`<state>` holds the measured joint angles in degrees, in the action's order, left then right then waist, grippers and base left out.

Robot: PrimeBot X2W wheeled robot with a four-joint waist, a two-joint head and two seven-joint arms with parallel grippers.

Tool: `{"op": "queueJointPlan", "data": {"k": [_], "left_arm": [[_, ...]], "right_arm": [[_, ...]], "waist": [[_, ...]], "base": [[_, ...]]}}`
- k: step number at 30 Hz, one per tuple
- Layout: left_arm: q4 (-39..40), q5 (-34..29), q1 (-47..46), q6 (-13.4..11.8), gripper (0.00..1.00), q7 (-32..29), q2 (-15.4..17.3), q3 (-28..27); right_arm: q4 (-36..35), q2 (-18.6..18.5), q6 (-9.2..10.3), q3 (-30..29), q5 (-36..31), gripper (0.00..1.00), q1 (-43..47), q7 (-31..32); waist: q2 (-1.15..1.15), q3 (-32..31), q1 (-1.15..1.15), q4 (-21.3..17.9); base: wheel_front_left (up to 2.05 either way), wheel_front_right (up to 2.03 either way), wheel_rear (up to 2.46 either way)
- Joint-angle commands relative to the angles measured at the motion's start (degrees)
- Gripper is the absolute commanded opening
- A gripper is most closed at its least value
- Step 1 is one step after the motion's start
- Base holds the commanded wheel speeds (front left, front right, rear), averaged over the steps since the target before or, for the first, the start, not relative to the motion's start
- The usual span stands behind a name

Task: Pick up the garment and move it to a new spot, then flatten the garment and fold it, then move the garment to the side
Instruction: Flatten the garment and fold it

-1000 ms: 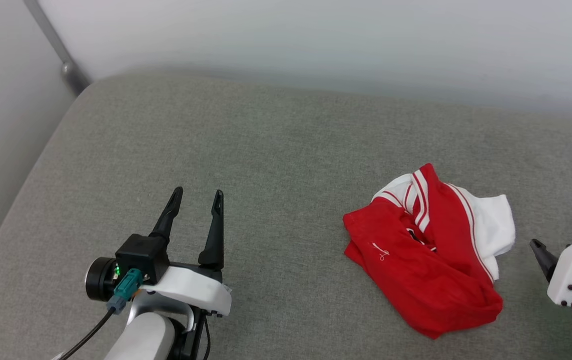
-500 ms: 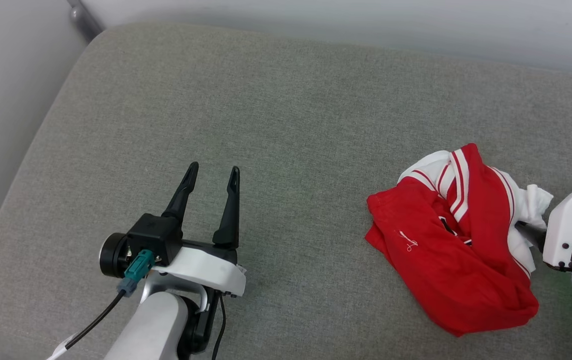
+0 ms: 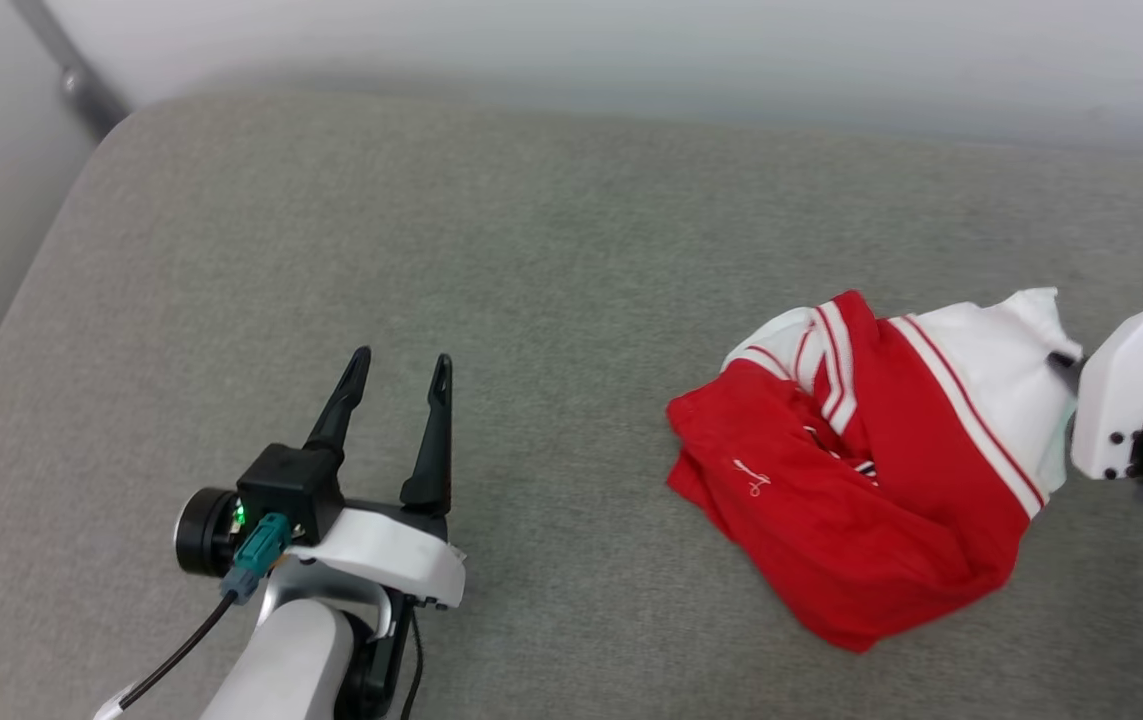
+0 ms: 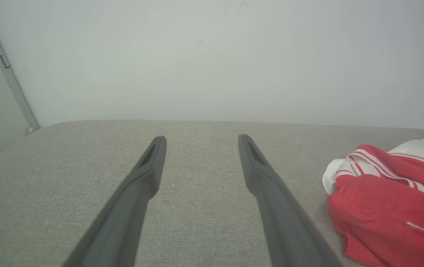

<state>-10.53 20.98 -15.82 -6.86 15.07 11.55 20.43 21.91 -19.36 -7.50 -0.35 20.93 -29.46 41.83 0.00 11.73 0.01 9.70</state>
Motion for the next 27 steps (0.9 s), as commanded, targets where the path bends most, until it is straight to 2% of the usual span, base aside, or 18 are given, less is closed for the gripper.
{"op": "queueJointPlan", "data": {"k": [1,5,10,15,16,17,18,23,27], "left_arm": [[-0.15,-0.05,0.67,-0.19,1.0,0.13,0.18,-0.03],[-0.07,0.21,1.63,-0.57,1.0,-0.03,0.94,-0.46],[0.6,0.4,2.64,-1.08,1.0,-0.64,1.57,-0.58],[1.04,0.94,3.22,-1.36,1.0,-1.22,1.88,-0.66],[1.26,1.03,3.72,-1.71,1.0,-1.61,2.2,-0.81],[1.32,1.11,3.78,-1.76,1.0,-1.77,2.34,-0.89],[1.39,1.25,3.85,-1.84,1.0,-1.85,2.49,-1.01],[1.69,1.7,5.05,-2.52,1.0,-2.35,3.34,-1.6],[2.11,1.95,5.94,-3.05,1.0,-2.72,3.82,-1.99]], "right_arm": [[-0.71,-0.61,0.01,0.16,-0.65,0.0,-0.11,-0.36],[-6.15,-3.1,0.02,-1.53,-1.48,0.0,1.58,-0.05],[-10.47,-4.41,0.02,-9.3,-2.67,0.0,7.63,2.24],[-8.48,-1.62,0.01,-19.03,-3.33,0.0,17.08,1.45],[-5.07,1.45,0.01,-22.99,-3.74,0.04,21.87,-0.69],[-3.79,2.59,0.01,-23.97,-3.49,0.37,22.87,-1.63],[-2.67,3.54,0.01,-24.53,-3.7,1.0,23.84,-2.79],[-0.14,6.23,0.02,-25.53,-4.31,1.0,24.49,-13.42],[-0.67,6.17,0.01,-25.39,-6.19,1.0,23.62,-22.5]], "waist": [[0.0,-1.7,-0.01,-1.75],[0.0,-3.34,-0.01,-4.35],[0.0,-4.31,-0.01,-6.16],[0.0,-4.72,-0.01,-6.63],[0.0,-4.68,-0.01,-6.58],[0.0,-4.65,-0.01,-6.54],[0.0,-4.68,-0.01,-6.54],[0.0,-4.99,-0.01,-6.9],[0.0,-5.5,-0.01,-7.32]], "base": [[0.0,0.0,0.0],[0.0,0.0,0.0],[0.0,0.0,0.0],[0.0,0.0,0.0],[0.0,0.0,0.0],[0.0,0.0,0.0],[0.0,0.0,0.0],[0.0,0.0,0.0],[0.0,0.0,0.0]]}}
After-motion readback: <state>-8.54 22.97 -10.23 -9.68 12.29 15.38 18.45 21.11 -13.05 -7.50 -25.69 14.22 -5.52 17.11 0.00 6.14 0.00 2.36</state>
